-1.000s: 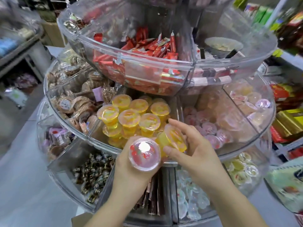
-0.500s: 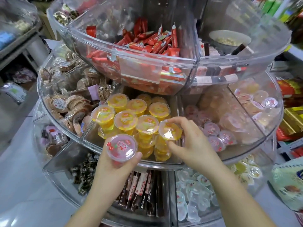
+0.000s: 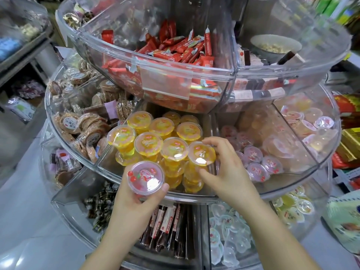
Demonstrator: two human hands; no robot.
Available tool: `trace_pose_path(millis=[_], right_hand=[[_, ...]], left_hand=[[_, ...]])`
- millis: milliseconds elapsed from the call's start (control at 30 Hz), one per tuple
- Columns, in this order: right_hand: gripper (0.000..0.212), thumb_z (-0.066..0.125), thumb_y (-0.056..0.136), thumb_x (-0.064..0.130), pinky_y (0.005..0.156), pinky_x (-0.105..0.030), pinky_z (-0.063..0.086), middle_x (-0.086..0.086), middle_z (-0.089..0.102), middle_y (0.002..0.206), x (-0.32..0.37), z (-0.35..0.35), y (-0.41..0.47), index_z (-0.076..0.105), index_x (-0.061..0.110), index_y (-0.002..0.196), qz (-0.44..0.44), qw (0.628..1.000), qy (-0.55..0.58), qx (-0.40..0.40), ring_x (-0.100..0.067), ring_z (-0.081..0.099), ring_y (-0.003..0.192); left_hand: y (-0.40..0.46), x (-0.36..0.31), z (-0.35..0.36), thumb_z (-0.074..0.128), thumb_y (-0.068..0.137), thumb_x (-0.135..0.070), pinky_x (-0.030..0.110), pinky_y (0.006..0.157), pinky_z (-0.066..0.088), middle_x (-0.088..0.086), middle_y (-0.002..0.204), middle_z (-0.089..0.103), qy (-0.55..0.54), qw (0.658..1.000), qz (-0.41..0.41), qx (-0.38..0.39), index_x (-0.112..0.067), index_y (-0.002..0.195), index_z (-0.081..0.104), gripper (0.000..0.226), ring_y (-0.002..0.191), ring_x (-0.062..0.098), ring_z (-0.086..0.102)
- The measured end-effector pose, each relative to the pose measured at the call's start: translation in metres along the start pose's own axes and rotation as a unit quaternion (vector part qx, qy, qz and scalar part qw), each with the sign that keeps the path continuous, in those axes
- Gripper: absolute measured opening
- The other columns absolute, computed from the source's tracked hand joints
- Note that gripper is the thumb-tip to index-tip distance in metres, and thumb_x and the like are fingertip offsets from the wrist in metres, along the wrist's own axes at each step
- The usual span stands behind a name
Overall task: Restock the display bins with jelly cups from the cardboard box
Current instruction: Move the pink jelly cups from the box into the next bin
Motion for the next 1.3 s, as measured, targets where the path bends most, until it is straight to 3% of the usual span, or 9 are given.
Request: trace_pose_path(millis=[233, 467, 600, 733, 867, 1000, 1133, 1233, 1300], right_hand=[[0.042, 0.080, 0.067, 0.015, 0.081, 0.003, 0.031, 0.010, 0.045, 0.103, 0.003, 0.000, -0.002, 0.056, 0.021, 0.101, -0.015, 0.997, -0.016, -0.079, 0.017, 0.041, 0.099], [0.053, 0.082, 0.064, 0.023, 0.085, 0.002, 0.030, 0.017, 0.042, 0.109, 0.008, -0.002, -0.004, 0.046, 0.042, 0.097, -0.017, 0.998, 0.002, -0.061, 0.009, 0.041, 0.103], [0.051, 0.071, 0.064, 0.055, 0.097, -0.002, 0.027, 0.024, 0.036, 0.122, 0.009, -0.020, -0.014, 0.045, 0.043, 0.107, 0.001, 0.998, 0.009, -0.069, 0.004, 0.037, 0.118], [0.037, 0.059, 0.077, 0.061, 0.090, -0.014, 0.041, 0.022, 0.053, 0.109, 0.023, -0.045, -0.031, 0.054, 0.042, 0.108, -0.038, 0.991, 0.099, -0.078, -0.005, 0.052, 0.107], [0.060, 0.067, 0.069, 0.061, 0.094, -0.022, 0.046, 0.018, 0.056, 0.122, 0.027, -0.062, -0.043, 0.046, 0.049, 0.124, -0.044, 0.985, 0.165, 0.002, -0.010, 0.055, 0.115], [0.074, 0.080, 0.052, 0.050, 0.093, -0.031, 0.049, 0.018, 0.060, 0.117, -0.007, -0.086, -0.051, 0.048, 0.050, 0.119, 0.040, 0.986, 0.154, -0.054, -0.008, 0.059, 0.111], [0.061, 0.083, 0.054, 0.034, 0.078, -0.013, 0.049, 0.015, 0.064, 0.107, -0.047, -0.106, -0.050, 0.058, 0.044, 0.109, 0.091, 0.978, 0.164, -0.094, -0.003, 0.062, 0.100], [0.059, 0.082, 0.063, 0.022, 0.081, -0.002, 0.041, 0.028, 0.061, 0.108, -0.087, -0.121, -0.032, 0.055, 0.049, 0.108, 0.134, 0.975, 0.143, -0.103, 0.015, 0.055, 0.103], [0.063, 0.079, 0.067, 0.016, 0.081, 0.005, 0.035, 0.031, 0.055, 0.108, -0.110, -0.121, -0.010, 0.050, 0.044, 0.117, 0.146, 0.981, 0.097, -0.086, 0.020, 0.052, 0.097]], left_hand=[[-0.001, 0.003, 0.002, 0.072, 0.058, -0.052, 0.001, 0.070, 0.043, -0.021, 0.098, 0.064, -0.004, 1.000, -0.006, -0.005, -0.050, 0.096, 0.055, 0.042, 0.089, -0.005, 0.060], [-0.003, 0.000, 0.005, 0.061, 0.060, -0.044, -0.001, 0.070, 0.042, -0.029, 0.098, 0.061, -0.014, 1.000, -0.011, 0.018, -0.060, 0.094, 0.050, 0.039, 0.089, -0.011, 0.057], [-0.007, -0.021, 0.015, 0.063, 0.065, -0.040, -0.001, 0.071, 0.042, -0.029, 0.100, 0.061, -0.040, 0.998, 0.015, 0.052, -0.060, 0.098, 0.051, 0.040, 0.090, -0.012, 0.058], [-0.009, -0.055, 0.041, 0.072, 0.069, -0.032, 0.008, 0.076, 0.047, -0.017, 0.107, 0.066, -0.041, 0.992, 0.067, 0.097, -0.047, 0.109, 0.055, 0.046, 0.095, 0.000, 0.063], [-0.011, -0.089, 0.092, 0.071, 0.074, -0.030, 0.011, 0.082, 0.048, -0.018, 0.115, 0.063, -0.027, 0.977, 0.131, 0.169, -0.036, 0.118, 0.055, 0.047, 0.104, 0.001, 0.061], [-0.008, -0.090, 0.143, 0.073, 0.067, -0.023, 0.023, 0.076, 0.053, -0.015, 0.103, 0.065, 0.020, 0.974, 0.134, 0.181, -0.032, 0.107, 0.055, 0.046, 0.094, 0.007, 0.064], [-0.006, -0.066, 0.181, 0.068, 0.067, -0.019, 0.030, 0.081, 0.054, -0.012, 0.111, 0.062, 0.016, 0.979, 0.068, 0.193, -0.032, 0.111, 0.050, 0.050, 0.097, 0.005, 0.064], [-0.008, -0.050, 0.184, 0.068, 0.073, -0.021, 0.015, 0.086, 0.048, -0.020, 0.115, 0.058, 0.029, 0.978, 0.079, 0.192, -0.035, 0.116, 0.050, 0.049, 0.106, -0.001, 0.059], [-0.011, -0.041, 0.181, 0.065, 0.075, -0.017, 0.013, 0.078, 0.049, -0.018, 0.103, 0.064, 0.029, 0.978, 0.078, 0.190, -0.034, 0.106, 0.057, 0.036, 0.091, 0.002, 0.063]])
Point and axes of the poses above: each hand's wrist, its own y-axis towards the middle knuckle, its own z-axis out of the palm, x = y × z, the point moved 7 cm from there along y, towards the middle knuckle
